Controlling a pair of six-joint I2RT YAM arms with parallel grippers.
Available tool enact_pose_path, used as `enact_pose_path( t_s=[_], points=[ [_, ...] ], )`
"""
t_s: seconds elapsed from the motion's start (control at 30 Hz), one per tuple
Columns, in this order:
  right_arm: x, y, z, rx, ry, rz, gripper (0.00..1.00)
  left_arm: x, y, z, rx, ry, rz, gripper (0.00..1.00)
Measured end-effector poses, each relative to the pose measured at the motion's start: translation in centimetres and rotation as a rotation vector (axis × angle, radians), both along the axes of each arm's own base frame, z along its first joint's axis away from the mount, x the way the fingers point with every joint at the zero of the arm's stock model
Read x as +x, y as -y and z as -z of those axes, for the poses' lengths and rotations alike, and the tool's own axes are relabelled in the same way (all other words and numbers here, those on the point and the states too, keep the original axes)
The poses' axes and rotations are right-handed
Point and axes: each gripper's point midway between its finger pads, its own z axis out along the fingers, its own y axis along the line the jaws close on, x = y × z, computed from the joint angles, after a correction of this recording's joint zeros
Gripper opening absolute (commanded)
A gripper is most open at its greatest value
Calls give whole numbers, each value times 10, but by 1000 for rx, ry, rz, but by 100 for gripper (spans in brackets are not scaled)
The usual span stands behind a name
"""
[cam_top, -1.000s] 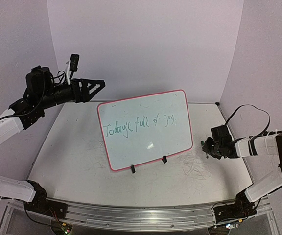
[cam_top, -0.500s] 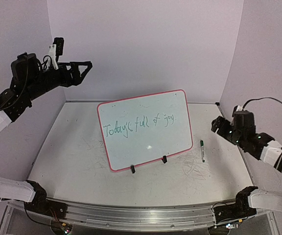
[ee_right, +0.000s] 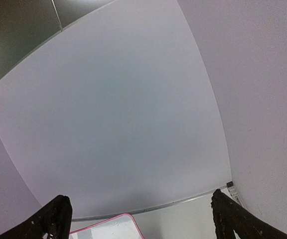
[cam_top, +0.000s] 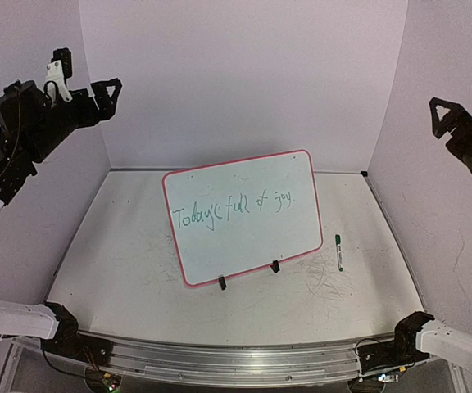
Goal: Write a sentence on the whiteboard
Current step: Reset both arms
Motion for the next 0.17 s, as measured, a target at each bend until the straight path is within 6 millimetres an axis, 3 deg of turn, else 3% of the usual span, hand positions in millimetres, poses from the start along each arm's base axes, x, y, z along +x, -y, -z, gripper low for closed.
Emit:
enact_pose_path(
  t_s=[0.17],
  points=[
    [0, -3, -1, -36, -3, -9, 98, -8, -12, -9, -17, 24, -38, 99]
  ],
)
